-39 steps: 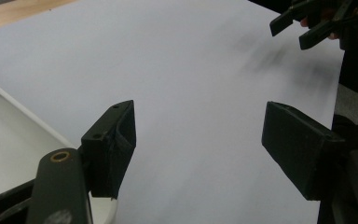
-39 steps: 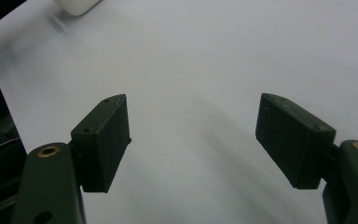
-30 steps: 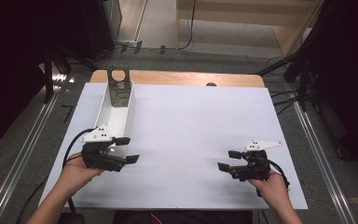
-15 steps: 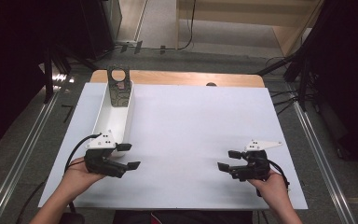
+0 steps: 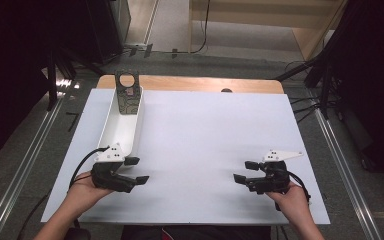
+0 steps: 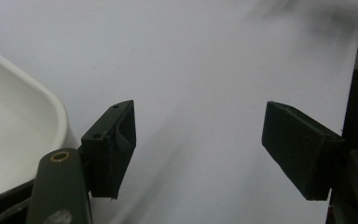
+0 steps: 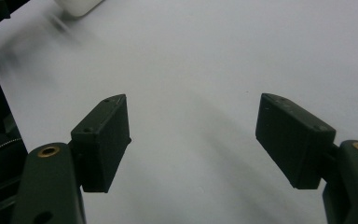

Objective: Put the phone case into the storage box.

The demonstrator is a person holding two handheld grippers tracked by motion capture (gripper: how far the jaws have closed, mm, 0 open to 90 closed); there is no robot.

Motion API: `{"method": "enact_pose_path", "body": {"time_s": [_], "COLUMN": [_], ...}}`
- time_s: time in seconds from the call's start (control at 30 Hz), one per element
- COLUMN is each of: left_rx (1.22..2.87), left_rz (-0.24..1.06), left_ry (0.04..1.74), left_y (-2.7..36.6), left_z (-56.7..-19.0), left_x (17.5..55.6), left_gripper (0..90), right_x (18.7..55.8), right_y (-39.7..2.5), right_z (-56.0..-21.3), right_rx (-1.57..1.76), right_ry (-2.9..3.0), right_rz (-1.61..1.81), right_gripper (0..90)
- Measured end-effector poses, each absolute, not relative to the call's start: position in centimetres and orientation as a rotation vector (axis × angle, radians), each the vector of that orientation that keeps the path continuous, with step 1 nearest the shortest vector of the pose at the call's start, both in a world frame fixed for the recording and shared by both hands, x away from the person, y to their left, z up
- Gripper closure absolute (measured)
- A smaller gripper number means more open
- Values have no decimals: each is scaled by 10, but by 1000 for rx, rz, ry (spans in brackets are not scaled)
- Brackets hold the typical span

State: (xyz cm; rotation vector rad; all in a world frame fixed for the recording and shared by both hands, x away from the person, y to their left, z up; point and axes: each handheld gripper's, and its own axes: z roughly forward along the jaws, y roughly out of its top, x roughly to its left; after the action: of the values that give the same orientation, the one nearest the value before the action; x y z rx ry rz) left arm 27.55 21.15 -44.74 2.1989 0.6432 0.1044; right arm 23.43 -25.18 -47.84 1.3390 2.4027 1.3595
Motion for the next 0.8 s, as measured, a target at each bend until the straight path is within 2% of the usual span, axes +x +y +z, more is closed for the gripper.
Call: {"method": "enact_pose_path", "body": {"time_s": [0.8], "left_rx": [2211], "left_rz": [98], "left_ry": [622], "left_y": [211], "left_z": [-452], "left_x": [275], "left_gripper": [259], "right_x": [234], "right_y": [-252], "right_z": [-478], "right_rx": [1333], "right_ry": [2402], "right_rz": [1361], "right_gripper": [252]}}
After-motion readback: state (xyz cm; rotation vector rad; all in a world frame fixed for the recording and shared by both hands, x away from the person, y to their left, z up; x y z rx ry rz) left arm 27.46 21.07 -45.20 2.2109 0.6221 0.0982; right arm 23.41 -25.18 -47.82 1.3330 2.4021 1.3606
